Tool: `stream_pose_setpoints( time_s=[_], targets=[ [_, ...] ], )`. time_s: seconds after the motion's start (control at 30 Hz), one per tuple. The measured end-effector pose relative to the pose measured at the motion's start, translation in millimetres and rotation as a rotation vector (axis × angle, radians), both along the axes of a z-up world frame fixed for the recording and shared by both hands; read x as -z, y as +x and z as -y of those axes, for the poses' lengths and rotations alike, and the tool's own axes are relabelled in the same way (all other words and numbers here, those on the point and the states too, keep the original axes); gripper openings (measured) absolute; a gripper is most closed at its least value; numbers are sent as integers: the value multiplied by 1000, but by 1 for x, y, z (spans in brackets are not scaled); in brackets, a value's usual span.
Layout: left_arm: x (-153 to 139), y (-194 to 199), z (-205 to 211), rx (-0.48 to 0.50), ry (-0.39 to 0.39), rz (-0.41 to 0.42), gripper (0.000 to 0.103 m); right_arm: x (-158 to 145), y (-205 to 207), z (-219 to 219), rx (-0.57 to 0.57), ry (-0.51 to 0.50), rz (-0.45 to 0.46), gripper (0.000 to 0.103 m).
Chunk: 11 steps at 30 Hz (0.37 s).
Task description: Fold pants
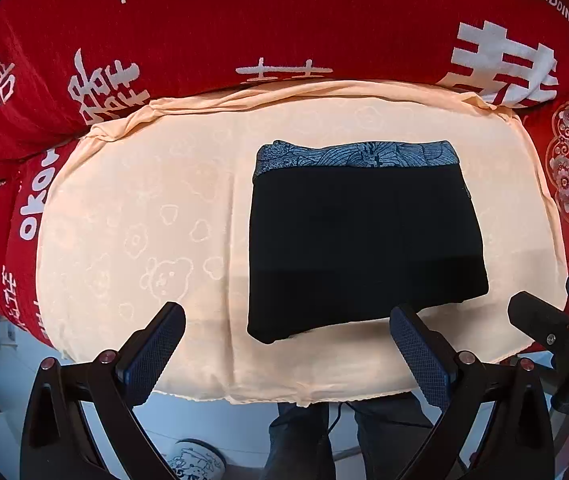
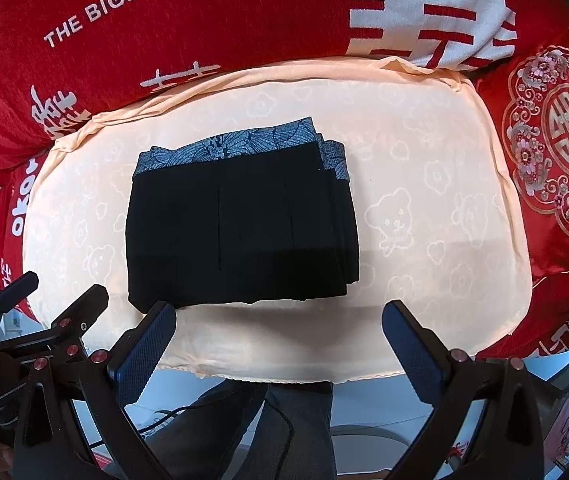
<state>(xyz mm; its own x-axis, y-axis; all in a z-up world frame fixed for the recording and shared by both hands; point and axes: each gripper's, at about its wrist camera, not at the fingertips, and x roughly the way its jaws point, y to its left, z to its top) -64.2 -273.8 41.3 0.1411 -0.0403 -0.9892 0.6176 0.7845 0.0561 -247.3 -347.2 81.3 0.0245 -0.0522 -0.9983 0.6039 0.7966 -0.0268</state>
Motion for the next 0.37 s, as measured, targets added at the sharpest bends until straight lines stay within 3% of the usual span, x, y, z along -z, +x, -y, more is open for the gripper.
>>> stream_pose_setpoints(
  time_s=[0.37],
  targets=[
    [-2,-1,5,14,-13,4,103,1,1,-1,-2,-2,-4,103]
  ],
)
